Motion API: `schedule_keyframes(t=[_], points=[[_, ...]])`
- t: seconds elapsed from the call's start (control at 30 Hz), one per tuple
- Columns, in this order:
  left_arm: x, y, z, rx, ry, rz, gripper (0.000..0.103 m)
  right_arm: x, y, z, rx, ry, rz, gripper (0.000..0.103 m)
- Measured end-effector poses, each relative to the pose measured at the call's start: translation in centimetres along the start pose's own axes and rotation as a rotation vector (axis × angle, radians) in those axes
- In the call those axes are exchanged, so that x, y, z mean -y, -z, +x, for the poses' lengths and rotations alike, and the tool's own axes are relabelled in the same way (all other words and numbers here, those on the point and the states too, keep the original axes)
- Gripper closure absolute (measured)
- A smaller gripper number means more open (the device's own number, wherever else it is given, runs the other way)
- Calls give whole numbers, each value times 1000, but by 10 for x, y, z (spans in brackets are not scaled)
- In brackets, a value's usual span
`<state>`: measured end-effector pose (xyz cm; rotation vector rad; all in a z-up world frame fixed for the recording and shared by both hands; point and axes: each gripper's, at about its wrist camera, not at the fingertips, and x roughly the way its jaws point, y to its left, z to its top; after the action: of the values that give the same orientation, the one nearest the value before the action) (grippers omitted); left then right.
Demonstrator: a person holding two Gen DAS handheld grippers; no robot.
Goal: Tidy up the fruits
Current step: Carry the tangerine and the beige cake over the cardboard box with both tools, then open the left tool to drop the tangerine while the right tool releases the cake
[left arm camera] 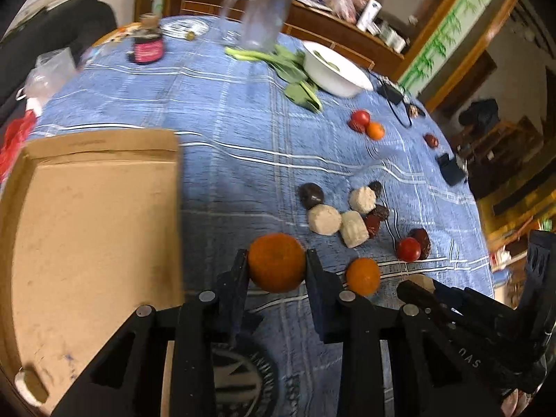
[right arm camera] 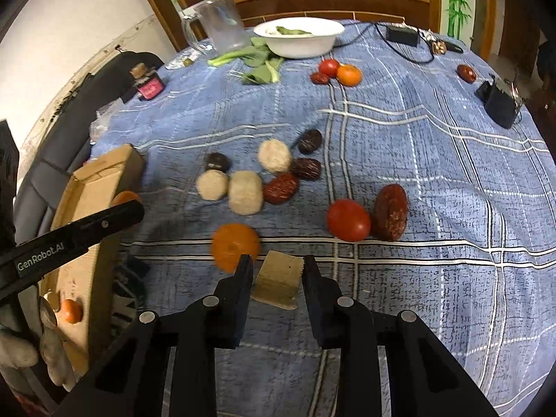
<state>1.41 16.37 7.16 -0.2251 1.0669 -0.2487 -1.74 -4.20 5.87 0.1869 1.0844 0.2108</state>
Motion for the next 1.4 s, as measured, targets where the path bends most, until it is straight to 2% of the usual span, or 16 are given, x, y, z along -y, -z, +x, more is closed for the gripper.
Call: schedule_keyframes(t=[0.13, 0.27, 0.43, 0.5, 0.7, 0.83, 1.07, 1.23, 1.4], points=[[-33, 2, -23, 30, -63, -45, 73, -30, -7, -5, 6, -42, -46, 72], [-80, 6, -45, 44, -129, -116, 73, -77, -18, 0, -3, -119, -111, 72], [-138, 15, -58, 18, -243, -166, 73, -146, -21, 16, -42, -213, -215, 71], [-150, 17, -56, 2, -265, -170, 72, -173, -19, 29, -77, -242, -254, 71], [-171, 25, -49, -40, -305, -148, 72, -223, 0, 70, -164, -231, -333, 71], [-177, 29, -44, -68, -315, -150, 72, -236, 8, 86, -180, -200, -371, 71], [-176, 32, -44, -69, -320, -140, 70, -244, 15, 98, -178, -168, -395, 70], [-173, 31, -53, -42, -319, -150, 63, -249, 17, 97, -172, -163, -397, 69], [-167, 30, -63, -8, -345, -148, 61, -243, 18, 80, -141, -170, -389, 60]])
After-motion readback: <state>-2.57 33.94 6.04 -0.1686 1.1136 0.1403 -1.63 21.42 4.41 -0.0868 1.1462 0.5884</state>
